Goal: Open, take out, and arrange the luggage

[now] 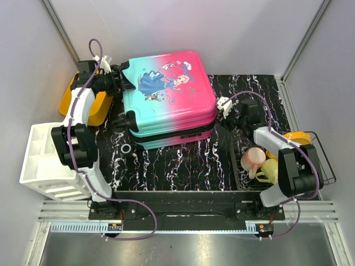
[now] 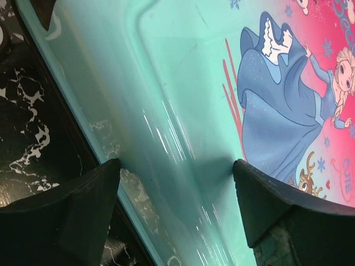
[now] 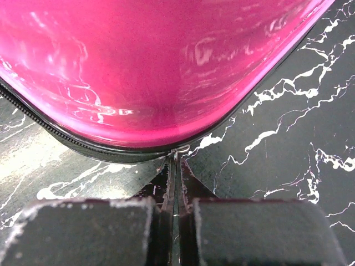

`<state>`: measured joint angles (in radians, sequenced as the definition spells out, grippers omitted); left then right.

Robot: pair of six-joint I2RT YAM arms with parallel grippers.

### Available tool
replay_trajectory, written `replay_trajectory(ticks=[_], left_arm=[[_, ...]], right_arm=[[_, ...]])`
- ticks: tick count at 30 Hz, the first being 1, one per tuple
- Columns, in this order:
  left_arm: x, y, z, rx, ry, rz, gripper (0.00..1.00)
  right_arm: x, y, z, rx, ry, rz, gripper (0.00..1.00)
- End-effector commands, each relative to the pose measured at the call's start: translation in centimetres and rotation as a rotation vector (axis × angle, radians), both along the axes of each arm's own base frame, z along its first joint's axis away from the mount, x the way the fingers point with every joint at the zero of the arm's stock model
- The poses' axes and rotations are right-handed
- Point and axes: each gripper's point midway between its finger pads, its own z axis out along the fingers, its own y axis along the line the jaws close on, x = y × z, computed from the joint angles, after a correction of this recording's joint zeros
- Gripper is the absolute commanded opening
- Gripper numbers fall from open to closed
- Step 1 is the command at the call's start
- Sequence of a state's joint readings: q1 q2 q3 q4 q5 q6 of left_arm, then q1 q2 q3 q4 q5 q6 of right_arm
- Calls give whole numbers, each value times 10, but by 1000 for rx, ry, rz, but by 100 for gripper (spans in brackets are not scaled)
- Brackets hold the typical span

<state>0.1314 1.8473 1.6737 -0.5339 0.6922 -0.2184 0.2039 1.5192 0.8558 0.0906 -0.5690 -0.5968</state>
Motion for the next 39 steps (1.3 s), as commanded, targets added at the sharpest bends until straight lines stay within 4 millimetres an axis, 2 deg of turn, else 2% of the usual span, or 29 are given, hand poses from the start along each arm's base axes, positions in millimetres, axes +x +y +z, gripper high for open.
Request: replay_trajectory(ticks=[1,3,4,6,7,8,9,10,12,13,15,18,21,22,23,24,25,26,27,28,30,31,32,34,35,37,39], left_arm=[[5,-22,-39,64,55,-113,79],[5,-23,-50,75,78,-133,76],[7,-23,-50,77,73,-138,75],[8,-23,-55,89,80,-151,74],[9,-23,-57,91,82,-152,74],[10,-23,-58,95,81,-160,73],[12,-23,-60,98,85,-164,73],[12,-24,-62,99,87,-170,73],[15,-23,-64,108,85,-180,72],[16,-25,-64,106,86,-186,72],[18,-25,-67,115,84,-203,72],[17,-34,-68,101,87,-244,73],[11,-54,-69,87,82,-317,73],[7,-62,-69,78,83,-343,73],[2,-77,-70,86,76,-392,72],[-5,-85,-73,86,88,-422,72],[-13,-102,-74,90,85,-472,72],[-18,-110,-76,107,69,-514,72],[-27,-116,-77,112,80,-543,72],[-37,-132,-78,114,75,-594,72],[-50,-143,-81,132,73,-657,73],[-59,-155,-82,133,72,-697,75],[-63,-159,-82,144,55,-731,77],[-74,-171,-84,160,52,-784,79],[-76,-174,-85,175,39,-807,82],[-78,-180,-85,195,31,-823,84],[-72,-183,-81,192,28,-807,84]], right_arm=[[20,7,49,63,-150,48,0],[40,-3,57,56,-187,30,0],[51,-4,70,53,-230,29,0],[69,-6,71,53,-255,24,0],[76,-5,75,53,-275,29,0],[85,-1,89,61,-317,45,0],[91,1,85,62,-315,58,0],[98,4,93,67,-340,73,0],[105,10,88,82,-344,105,0],[110,13,93,88,-357,117,0],[114,20,85,106,-342,152,0],[110,34,82,131,-337,212,0],[84,60,78,131,-326,304,0],[71,65,67,126,-305,325,0],[56,78,75,133,-316,365,0],[45,83,72,133,-305,386,0],[31,86,63,128,-283,407,0],[18,90,71,133,-292,429,0],[3,100,69,135,-286,464,0],[-12,103,61,130,-265,487,0],[-41,114,66,137,-257,532,0],[-55,114,57,137,-226,540,0],[-67,115,67,142,-237,547,0],[-93,122,59,145,-197,570,0],[-104,123,67,152,-208,575,0],[-122,126,68,156,-192,574,0],[-125,125,70,158,-191,551,0]])
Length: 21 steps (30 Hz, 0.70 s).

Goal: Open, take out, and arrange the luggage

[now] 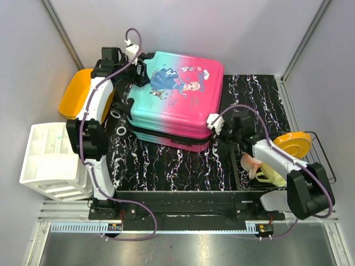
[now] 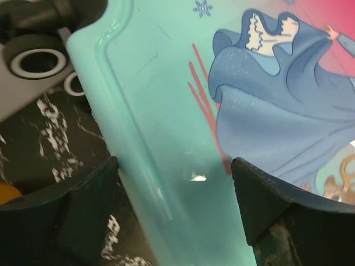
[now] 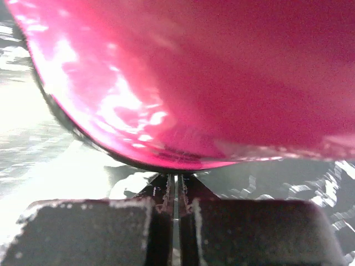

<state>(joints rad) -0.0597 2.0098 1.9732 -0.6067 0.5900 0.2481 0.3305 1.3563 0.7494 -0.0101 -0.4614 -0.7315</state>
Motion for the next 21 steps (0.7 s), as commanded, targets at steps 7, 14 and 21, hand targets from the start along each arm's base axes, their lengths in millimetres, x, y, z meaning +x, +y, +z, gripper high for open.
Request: replay_trajectory(ticks=[7,14,21], left_arm=[[-98,-97,-108,51,436,-316,82],[-77,-57,-131,96,453,-229,80],[-68,-38,-147,185,425,-232,79]], right_arm=[[-14,76,81,210,-167,204,0],[50,19,85,197,-219,3,0],[82,3,87,202,-247,-90,0]])
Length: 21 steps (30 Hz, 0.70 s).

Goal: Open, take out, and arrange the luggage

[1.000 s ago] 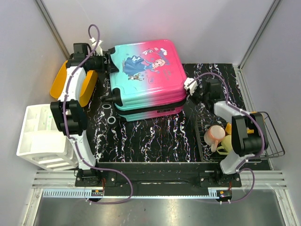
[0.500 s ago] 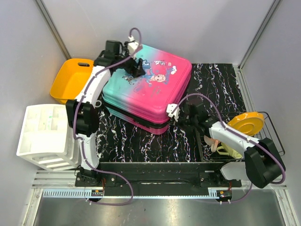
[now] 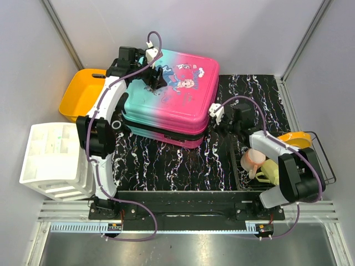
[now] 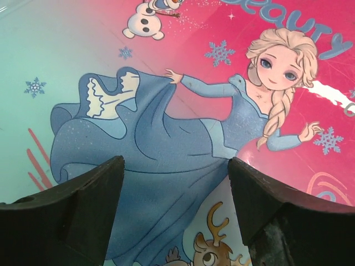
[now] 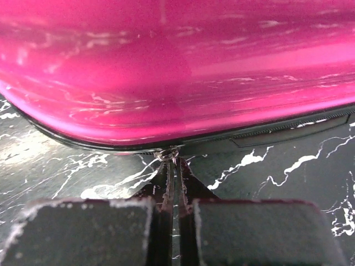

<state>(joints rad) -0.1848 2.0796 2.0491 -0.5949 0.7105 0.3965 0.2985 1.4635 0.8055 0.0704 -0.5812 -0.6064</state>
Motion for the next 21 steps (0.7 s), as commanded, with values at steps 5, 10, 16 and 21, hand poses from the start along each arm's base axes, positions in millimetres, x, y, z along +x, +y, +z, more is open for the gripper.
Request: replay_trajectory(ticks=[5,10,16,21], left_arm=[[-60,49,-159,277,495,39,79],[-52,53,-161,306,469,16,79],[-49,55,-162,314,466,5,79],[-50,55,-163,318,471,-3,79]], right_arm=[[99,-31,88,52,-346,-174,0],[133,-38,98,70,-373,-191,0],[168,-38,95,74,-400,-223,0],[208,-54,105,76,-445,-306,0]])
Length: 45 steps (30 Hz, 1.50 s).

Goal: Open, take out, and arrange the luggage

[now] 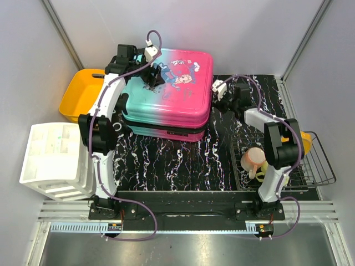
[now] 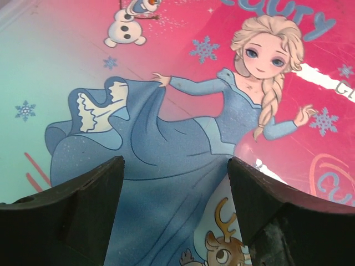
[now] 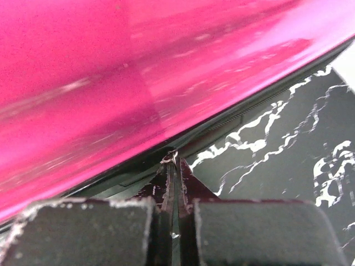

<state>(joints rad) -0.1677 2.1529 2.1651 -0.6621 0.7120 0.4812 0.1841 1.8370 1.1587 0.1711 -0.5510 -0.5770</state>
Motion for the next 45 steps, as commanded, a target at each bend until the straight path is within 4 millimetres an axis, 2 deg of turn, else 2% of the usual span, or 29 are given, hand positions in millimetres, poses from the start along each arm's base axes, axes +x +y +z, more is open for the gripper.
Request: replay_trajectory(ticks=[1,3,4,6,9,10,11,12,13,14,15,16,17,18,21,26,28,30,31,32,34,35,36,38,39,41,42,44,45], left_arm=[[-67,46,-160,281,507,31,79],[-68,47,-160,283,508,32,80],[-67,46,-159,283,505,32,79],[-65,45,-152,245,506,36,84],[-54,42,-113,113,491,101,94],[-50,40,-85,45,488,164,97],[-50,42,-69,4,484,191,98],[-48,52,-54,-50,478,225,99],[-57,57,-32,-118,503,292,99],[-47,65,-15,-175,442,323,99],[-43,88,-6,-226,426,390,99],[-52,99,4,-295,449,462,99],[-40,113,20,-342,369,493,99],[-36,137,24,-371,344,559,99],[-24,159,17,-380,349,638,99],[-3,142,-25,-417,533,583,98],[-1,126,-38,-406,575,526,96],[-7,97,-39,-412,606,432,94],[-9,86,-43,-407,617,396,92],[-14,66,-44,-397,624,343,90],[-23,46,-49,-372,627,260,86],[-32,22,-52,-346,633,206,84],[-35,13,-60,-322,632,171,82],[-47,-10,-68,-288,663,127,80],[-48,-14,-75,-252,641,113,80],[-51,-22,-81,-216,633,108,81],[-48,-18,-87,-180,605,124,81],[-47,-9,-101,-129,601,154,82],[-43,-1,-112,-79,576,161,82]], right_arm=[[88,-31,100,29,-385,-174,0],[99,-34,109,47,-405,-187,0],[101,-36,106,52,-397,-181,0],[98,-30,106,65,-389,-132,0],[80,-16,100,90,-356,-44,0],[74,-13,104,104,-353,-24,0],[69,-9,102,115,-340,-8,0],[63,-4,96,124,-316,10,0],[58,-1,98,128,-315,18,0],[53,4,96,131,-308,31,0],[47,7,90,137,-289,44,0],[42,10,91,139,-286,54,0],[38,13,89,139,-281,65,0],[31,19,83,142,-264,85,0],[15,34,77,146,-245,131,0],[-10,55,73,139,-236,204,0],[-22,61,71,138,-223,228,0],[-33,65,65,133,-201,245,0],[-40,69,69,135,-203,259,0],[-48,70,62,133,-182,267,0],[-65,75,67,137,-177,296,0],[-78,81,59,133,-155,314,0],[-87,83,66,137,-161,322,0],[-111,94,63,153,-118,348,0],[-119,96,72,161,-123,349,0],[-137,102,71,180,-85,351,0],[-145,105,78,185,-86,346,0],[-144,101,82,199,-56,297,0],[-141,92,78,163,-36,238,0]])
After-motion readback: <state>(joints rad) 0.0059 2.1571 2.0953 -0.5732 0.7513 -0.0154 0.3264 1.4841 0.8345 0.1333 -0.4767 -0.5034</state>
